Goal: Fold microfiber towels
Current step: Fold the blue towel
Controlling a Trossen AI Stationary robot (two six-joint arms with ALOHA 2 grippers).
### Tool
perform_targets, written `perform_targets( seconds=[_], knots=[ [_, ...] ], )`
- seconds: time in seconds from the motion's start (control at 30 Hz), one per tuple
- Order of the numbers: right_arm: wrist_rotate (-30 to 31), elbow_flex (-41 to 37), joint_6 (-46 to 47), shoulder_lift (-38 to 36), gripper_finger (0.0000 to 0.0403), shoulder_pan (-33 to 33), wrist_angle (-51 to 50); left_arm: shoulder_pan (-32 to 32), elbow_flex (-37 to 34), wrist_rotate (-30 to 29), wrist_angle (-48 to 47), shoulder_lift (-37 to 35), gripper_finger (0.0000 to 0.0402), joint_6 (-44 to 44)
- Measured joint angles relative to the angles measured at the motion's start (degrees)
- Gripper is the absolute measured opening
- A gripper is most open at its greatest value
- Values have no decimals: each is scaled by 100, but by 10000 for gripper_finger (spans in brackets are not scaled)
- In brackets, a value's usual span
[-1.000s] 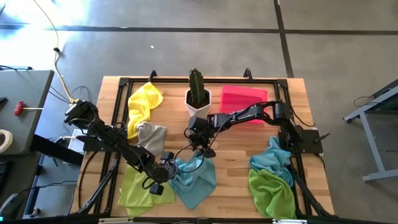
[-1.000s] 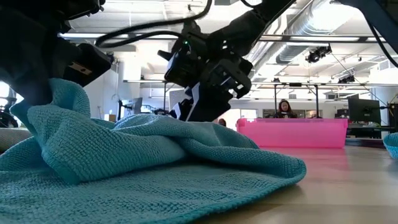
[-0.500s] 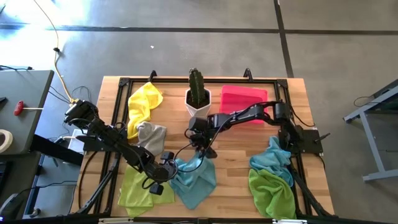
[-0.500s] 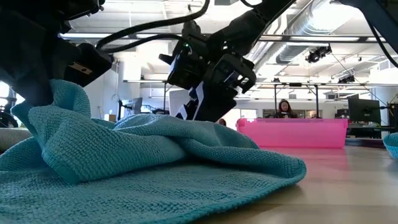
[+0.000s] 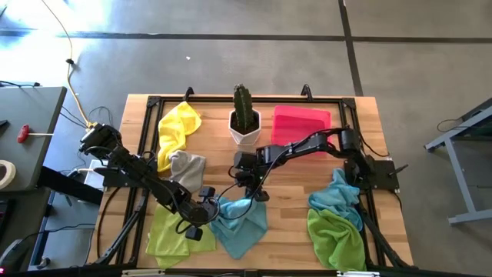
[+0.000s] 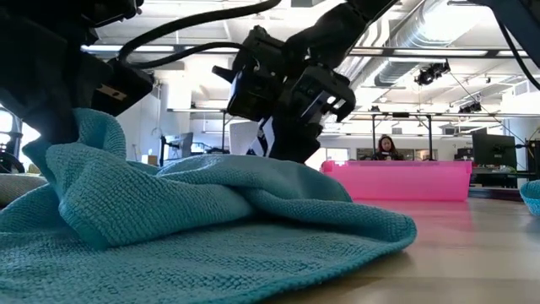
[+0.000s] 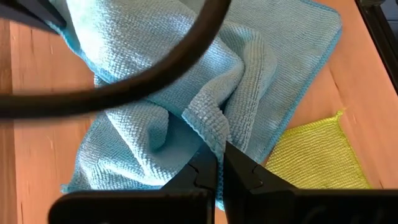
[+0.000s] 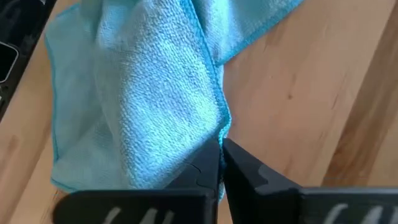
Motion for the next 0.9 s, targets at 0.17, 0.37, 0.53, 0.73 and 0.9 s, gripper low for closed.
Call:
perform_targets(
  seconds=[0.17,0.37,0.53,0.73,0.9],
  knots=[
    [442,11,308,-244,2,228,-372,0,0,2,-93,0,1,-135],
    [1608,11,615,-803,1,703,-980,87,1,3,-431,-59,1,-147],
    [2978,15,1141,-1308,1,1185,-1449,369,153,0,-1083,-305,1,-131],
    [4888,15,1985,-1816,0,1731,-1787,688,920,-374,-2574,-505,1,139],
    [6092,15,2260,-2184,0,2065,-2242,856,1681,-947,-3625,-514,1,680]
  ],
)
